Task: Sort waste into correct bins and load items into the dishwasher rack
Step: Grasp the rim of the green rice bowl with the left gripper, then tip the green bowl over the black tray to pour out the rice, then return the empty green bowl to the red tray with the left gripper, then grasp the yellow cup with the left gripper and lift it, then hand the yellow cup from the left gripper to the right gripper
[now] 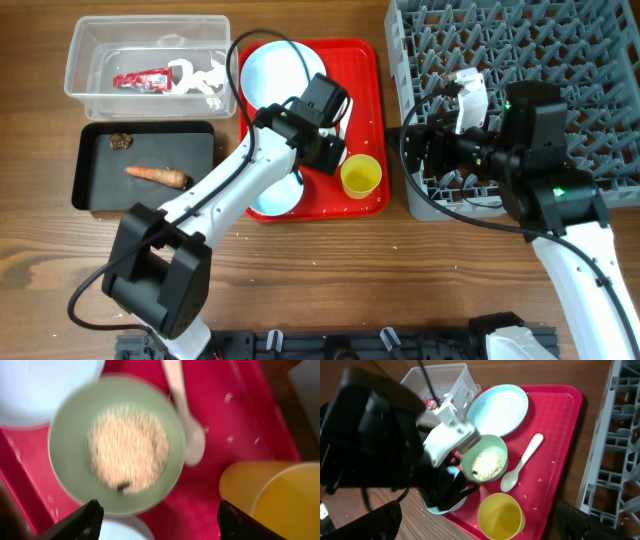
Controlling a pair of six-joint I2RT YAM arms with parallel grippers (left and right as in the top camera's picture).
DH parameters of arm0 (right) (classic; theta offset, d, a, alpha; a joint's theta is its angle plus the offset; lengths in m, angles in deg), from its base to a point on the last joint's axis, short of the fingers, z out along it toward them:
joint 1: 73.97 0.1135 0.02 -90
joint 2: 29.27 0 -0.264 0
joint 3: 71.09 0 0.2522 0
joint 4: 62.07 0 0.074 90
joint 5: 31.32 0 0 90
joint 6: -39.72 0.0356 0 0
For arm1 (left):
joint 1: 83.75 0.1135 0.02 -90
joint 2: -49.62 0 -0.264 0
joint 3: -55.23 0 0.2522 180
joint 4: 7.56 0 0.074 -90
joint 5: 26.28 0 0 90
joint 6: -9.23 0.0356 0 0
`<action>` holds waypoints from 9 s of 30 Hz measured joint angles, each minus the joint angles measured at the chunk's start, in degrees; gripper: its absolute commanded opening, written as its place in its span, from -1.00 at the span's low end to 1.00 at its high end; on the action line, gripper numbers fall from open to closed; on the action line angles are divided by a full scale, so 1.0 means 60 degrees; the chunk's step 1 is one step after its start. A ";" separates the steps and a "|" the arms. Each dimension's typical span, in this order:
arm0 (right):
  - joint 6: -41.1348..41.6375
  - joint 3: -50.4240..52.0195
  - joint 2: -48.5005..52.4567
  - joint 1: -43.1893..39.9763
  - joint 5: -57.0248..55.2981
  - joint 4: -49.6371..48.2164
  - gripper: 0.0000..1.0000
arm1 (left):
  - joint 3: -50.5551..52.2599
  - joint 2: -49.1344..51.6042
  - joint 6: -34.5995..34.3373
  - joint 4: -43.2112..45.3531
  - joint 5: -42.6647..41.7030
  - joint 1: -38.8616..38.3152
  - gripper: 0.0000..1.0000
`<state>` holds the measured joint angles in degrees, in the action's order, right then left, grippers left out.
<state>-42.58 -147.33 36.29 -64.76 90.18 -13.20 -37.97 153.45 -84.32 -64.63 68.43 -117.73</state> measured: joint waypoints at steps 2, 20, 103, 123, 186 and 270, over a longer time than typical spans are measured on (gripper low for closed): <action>0.0000 0.0000 -0.0113 0.0000 0.0015 0.0153 1.00 | -0.0026 0.0029 0.0554 0.0310 -0.0004 -0.0007 0.43; 0.0000 0.0000 -0.0171 0.0000 0.0069 0.1005 0.99 | -0.0033 0.1716 0.2244 0.0896 0.0025 -0.0007 -0.92; 0.0000 0.0000 -0.0171 0.0000 -0.0011 0.0714 0.99 | 0.2339 -0.0069 -0.2171 0.0441 -1.4699 1.3956 -0.92; 0.0000 0.0000 -0.0171 0.0000 -0.0044 0.0794 0.99 | 0.2302 -0.2517 -0.1734 0.3184 -0.3792 0.2313 -0.92; -0.0069 0.0000 -0.0044 0.0000 0.0532 -0.0441 0.99 | -0.0951 -0.1137 -0.1912 0.0528 -0.7191 0.2568 -0.92; 0.1381 -0.0051 0.2863 -0.0007 0.6430 -0.6696 0.21 | -0.0947 -0.1104 -0.3326 0.3009 -1.2160 0.3464 -0.92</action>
<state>-34.30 -147.64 53.47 -64.80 128.76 -53.37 -43.65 146.83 -104.27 -46.57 -4.53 -96.94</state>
